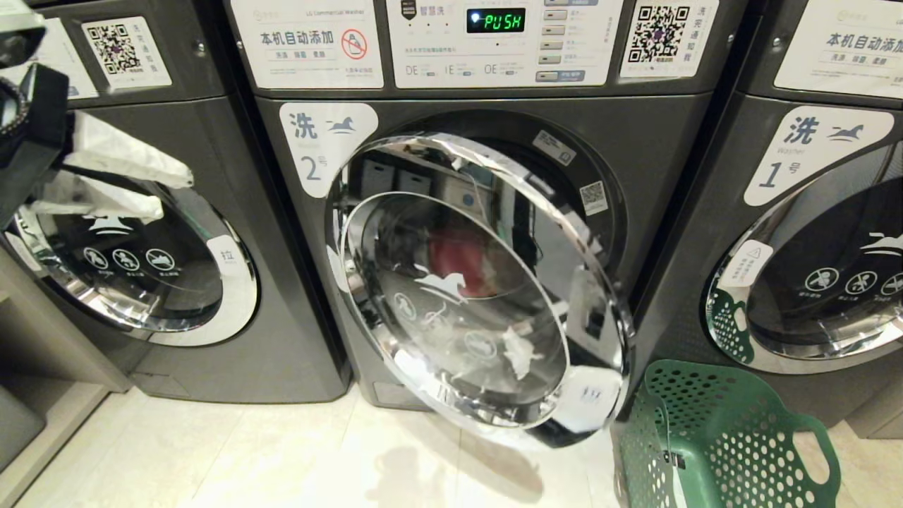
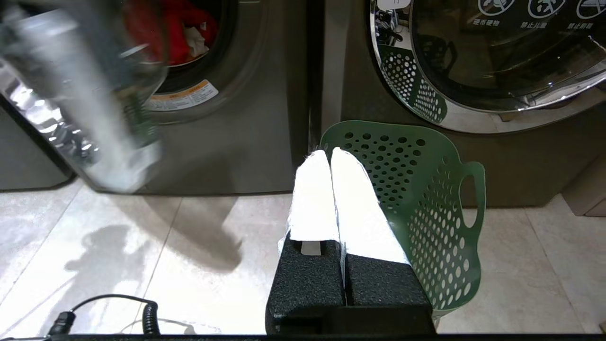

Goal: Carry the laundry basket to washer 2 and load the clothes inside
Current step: Close the washing machine door with the left hand, then press the washing machine door tightly with the right hand

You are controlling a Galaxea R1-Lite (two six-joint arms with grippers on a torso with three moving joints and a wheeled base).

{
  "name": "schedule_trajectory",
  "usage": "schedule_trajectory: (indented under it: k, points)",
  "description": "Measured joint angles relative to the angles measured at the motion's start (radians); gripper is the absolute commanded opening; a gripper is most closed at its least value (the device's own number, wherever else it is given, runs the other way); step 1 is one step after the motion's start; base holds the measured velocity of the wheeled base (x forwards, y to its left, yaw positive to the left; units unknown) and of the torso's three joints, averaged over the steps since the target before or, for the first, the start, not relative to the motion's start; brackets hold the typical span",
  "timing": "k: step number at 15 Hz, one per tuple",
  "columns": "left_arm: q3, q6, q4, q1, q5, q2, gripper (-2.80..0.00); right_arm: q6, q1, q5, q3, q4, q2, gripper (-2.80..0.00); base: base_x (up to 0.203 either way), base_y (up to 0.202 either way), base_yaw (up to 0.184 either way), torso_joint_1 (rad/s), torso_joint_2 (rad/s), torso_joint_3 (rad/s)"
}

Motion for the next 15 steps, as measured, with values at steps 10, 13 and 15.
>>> schedule_trajectory:
  k: [10,13,15]
  points:
    - [0.206,0.044,-0.018,-0.362,0.642,-0.358,-2.8,-0.158,0.012,0.396,-0.414,0.047,0.538,-2.8,0.0,0.0,0.0,0.0,0.0,0.0]
    - [0.277,0.093,0.003,-0.375,0.729,-0.498,-2.8,-0.196,0.073,0.486,-0.527,-0.094,0.998,-2.8,0.0,0.0,0.0,0.0,0.0,0.0]
    - [0.306,0.128,0.006,-0.374,0.746,-0.563,-2.8,-0.214,0.116,0.477,-0.615,-0.228,1.294,-2.8,0.0,0.0,0.0,0.0,0.0,0.0]
